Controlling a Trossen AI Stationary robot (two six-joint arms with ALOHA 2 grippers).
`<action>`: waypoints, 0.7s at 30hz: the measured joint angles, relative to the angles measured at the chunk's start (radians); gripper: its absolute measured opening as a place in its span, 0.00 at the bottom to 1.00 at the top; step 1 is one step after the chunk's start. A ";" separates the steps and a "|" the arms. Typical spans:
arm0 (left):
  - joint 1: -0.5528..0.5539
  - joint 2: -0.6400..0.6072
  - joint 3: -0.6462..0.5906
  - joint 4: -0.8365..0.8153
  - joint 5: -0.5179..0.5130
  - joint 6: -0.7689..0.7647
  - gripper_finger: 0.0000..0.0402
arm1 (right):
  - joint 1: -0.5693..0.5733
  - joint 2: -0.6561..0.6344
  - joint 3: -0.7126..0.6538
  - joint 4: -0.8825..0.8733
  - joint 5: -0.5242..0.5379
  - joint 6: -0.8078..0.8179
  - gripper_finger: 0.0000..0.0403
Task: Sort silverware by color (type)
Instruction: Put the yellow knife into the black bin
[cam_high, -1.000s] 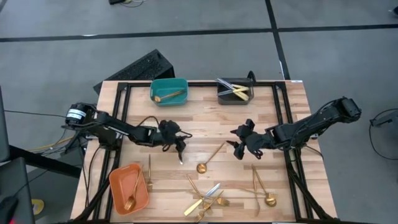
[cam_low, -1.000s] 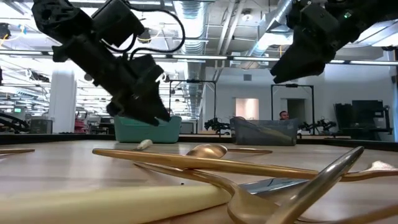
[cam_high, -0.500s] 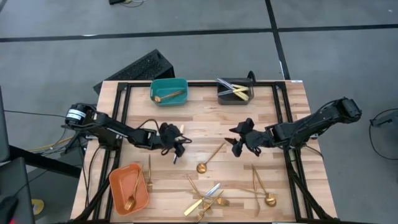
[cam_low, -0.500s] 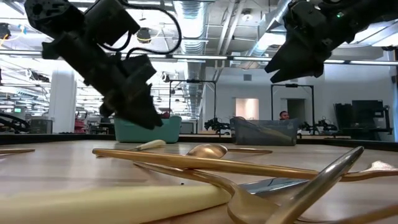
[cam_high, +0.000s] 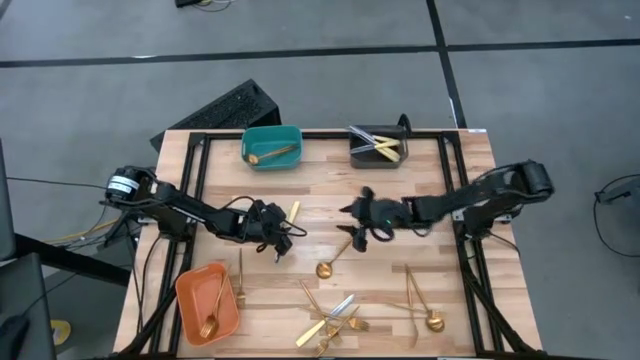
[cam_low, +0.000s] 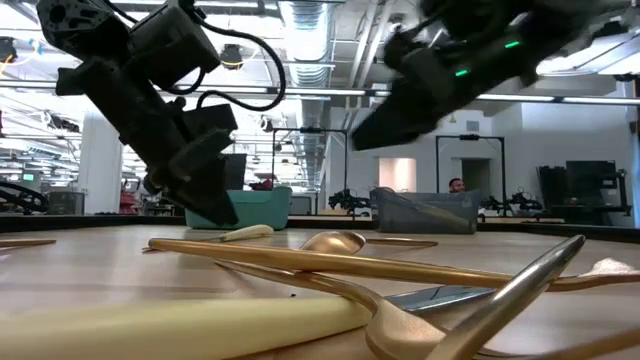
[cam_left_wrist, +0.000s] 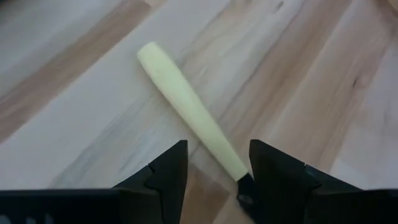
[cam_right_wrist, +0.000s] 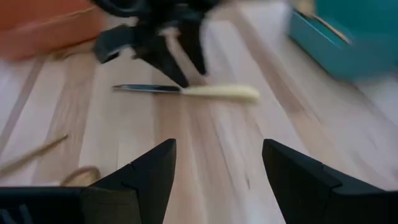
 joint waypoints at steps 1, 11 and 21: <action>-0.004 -0.003 0.000 -0.014 0.009 0.000 0.40 | -0.025 0.035 0.030 0.012 -0.060 -0.054 0.66; -0.051 -0.017 0.002 -0.160 0.043 -0.074 0.40 | -0.164 0.379 0.482 -0.241 -0.218 -0.370 0.66; -0.184 -0.252 -0.001 -0.365 -0.178 -0.164 0.40 | -0.185 0.670 0.909 -0.665 -0.276 -0.508 0.66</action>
